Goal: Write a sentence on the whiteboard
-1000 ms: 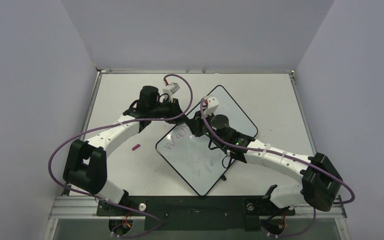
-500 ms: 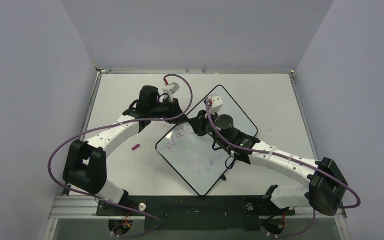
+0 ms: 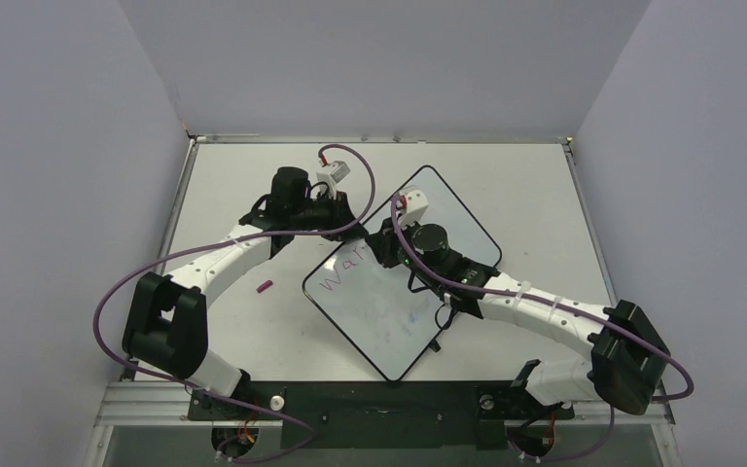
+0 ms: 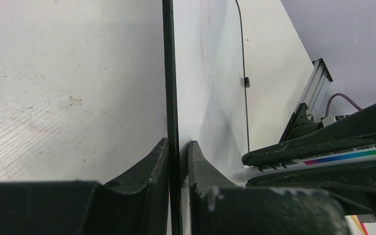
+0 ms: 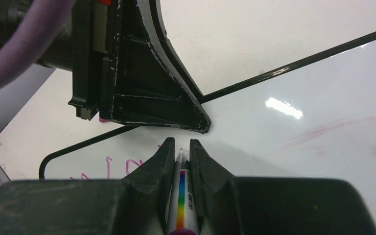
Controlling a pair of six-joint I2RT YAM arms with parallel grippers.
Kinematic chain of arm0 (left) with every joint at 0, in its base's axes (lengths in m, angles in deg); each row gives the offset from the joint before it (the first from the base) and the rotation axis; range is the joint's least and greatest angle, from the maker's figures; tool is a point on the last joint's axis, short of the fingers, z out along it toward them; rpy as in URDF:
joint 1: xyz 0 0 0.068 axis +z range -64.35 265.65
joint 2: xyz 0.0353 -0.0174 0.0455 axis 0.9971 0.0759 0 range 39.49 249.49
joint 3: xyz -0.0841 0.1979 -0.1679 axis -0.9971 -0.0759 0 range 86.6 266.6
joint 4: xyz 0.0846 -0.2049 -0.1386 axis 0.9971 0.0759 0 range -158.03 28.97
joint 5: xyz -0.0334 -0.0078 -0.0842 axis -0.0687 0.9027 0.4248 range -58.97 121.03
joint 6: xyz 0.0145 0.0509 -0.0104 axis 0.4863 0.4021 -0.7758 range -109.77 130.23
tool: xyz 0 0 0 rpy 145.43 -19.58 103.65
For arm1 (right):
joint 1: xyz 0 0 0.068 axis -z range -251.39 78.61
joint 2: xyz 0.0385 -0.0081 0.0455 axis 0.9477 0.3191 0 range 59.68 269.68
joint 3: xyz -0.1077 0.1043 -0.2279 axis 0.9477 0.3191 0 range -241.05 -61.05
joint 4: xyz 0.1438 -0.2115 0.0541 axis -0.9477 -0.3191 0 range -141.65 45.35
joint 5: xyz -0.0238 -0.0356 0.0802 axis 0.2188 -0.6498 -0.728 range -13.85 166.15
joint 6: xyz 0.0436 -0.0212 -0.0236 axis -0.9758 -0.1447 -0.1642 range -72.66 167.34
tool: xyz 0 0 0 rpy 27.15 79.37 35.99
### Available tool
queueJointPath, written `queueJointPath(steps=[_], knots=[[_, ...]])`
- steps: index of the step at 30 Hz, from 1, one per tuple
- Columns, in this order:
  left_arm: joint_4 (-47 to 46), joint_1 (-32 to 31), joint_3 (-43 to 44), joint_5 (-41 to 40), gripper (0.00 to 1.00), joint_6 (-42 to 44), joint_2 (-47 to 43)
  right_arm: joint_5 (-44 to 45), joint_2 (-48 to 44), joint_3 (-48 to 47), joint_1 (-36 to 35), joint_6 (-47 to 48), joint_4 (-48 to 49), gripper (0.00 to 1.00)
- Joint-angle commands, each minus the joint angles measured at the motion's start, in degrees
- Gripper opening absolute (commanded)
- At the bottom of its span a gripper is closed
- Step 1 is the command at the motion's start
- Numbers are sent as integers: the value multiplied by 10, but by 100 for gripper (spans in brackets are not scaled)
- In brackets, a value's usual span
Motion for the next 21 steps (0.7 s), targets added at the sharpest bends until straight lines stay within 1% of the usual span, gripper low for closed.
queueJointPath(steps=[1,9,21], knots=[[-1,1,-2,-48,0,52,-13,4,12,-24,7,10,19,0],[-1,1,-2,-49,0,53,-12,7,15,-16,9,11,20,0],[0,0,-3,-50,0,54,-15,18,-22,57,9,-4,22,0]])
